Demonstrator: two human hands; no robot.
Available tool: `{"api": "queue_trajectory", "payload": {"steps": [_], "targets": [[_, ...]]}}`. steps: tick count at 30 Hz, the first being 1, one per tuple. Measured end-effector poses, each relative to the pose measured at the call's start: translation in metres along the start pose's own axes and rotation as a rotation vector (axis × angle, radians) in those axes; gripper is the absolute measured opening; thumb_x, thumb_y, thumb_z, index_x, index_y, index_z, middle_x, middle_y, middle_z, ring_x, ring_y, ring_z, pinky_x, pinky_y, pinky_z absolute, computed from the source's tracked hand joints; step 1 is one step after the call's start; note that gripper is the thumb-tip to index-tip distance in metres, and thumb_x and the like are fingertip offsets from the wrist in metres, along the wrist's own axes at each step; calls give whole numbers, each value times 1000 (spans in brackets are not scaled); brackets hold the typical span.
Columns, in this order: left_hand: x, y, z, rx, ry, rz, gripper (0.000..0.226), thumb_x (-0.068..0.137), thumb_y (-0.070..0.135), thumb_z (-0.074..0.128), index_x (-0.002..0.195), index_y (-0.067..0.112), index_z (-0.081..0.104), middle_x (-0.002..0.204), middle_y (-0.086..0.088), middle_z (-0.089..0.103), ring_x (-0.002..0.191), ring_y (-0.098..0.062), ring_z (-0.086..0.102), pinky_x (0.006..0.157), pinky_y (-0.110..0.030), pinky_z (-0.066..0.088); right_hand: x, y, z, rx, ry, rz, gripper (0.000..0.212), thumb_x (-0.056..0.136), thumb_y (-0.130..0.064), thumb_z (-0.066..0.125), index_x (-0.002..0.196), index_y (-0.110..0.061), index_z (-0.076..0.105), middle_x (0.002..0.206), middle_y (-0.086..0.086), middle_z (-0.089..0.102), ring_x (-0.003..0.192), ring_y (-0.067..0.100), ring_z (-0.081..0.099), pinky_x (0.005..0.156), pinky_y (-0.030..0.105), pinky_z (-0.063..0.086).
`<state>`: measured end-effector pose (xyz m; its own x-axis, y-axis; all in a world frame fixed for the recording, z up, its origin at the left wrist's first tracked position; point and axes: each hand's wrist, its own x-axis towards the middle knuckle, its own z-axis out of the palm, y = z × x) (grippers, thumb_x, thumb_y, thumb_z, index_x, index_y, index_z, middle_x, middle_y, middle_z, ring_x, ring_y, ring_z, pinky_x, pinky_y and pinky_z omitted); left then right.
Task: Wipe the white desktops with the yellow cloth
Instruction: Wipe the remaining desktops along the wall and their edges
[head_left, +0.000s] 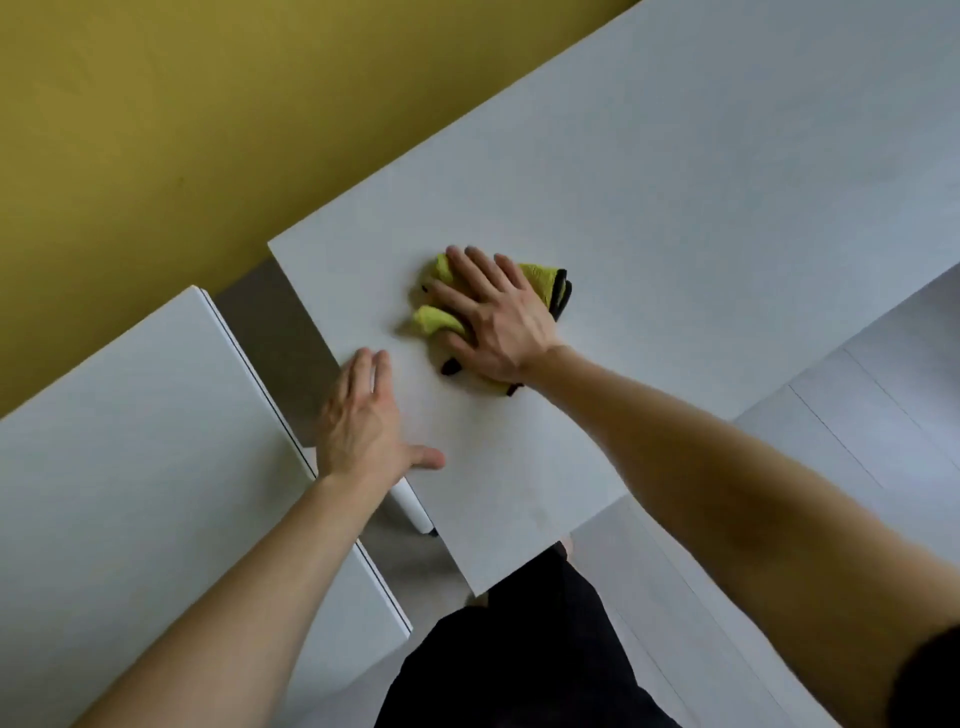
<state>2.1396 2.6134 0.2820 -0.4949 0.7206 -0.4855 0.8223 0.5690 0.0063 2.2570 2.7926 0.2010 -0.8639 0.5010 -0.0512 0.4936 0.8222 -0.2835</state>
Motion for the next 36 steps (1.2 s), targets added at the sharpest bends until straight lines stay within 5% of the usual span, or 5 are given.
{"api": "queue_trajectory", "payload": {"steps": [5, 17, 22, 28, 36], "targets": [[6, 2, 1, -16, -16, -16, 155, 58, 79, 90, 173, 16, 6, 181, -2, 0, 167, -22, -1, 130, -43, 27, 101, -12, 2, -52, 1, 148, 75, 103, -65, 25, 168, -28, 36, 179, 19, 18, 164, 41, 20, 132, 59, 13], [19, 10, 13, 186, 45, -59, 154, 41, 84, 92, 161, 10, 31, 166, -12, 33, 159, -27, 29, 121, -45, 36, -147, 24, -20, 199, -65, 212, 83, 108, -69, 46, 174, -28, 17, 180, 4, 22, 168, 22, 13, 136, 48, 15], [17, 23, 21, 208, 42, -90, 124, 44, 60, 102, 145, 17, 46, 143, -7, 47, 139, -28, 46, 112, -41, 41, -116, 51, -34, 162, -110, 436, 53, 104, -50, 61, 146, -17, 59, 136, 7, 64, 133, 32, 53, 111, 43, 42], [4, 73, 25, -283, 54, -11, 40, 95, 24, 74, 134, 18, 68, 129, -5, 62, 125, -32, 60, 106, -42, 49, -91, 79, -58, 360, -359, 350, 28, 103, -38, 66, 122, -16, 67, 118, 7, 72, 107, 32, 67, 88, 41, 56], [23, 183, -14, -566, -200, -30, 48, 83, 34, 89, 127, 28, 71, 118, 6, 66, 107, -14, 64, 84, -23, 42, -135, 165, -96, 425, -433, 244, 68, 106, -26, 58, 162, -45, 26, 105, 6, 77, 92, 32, 72, 82, 46, 59]]}}
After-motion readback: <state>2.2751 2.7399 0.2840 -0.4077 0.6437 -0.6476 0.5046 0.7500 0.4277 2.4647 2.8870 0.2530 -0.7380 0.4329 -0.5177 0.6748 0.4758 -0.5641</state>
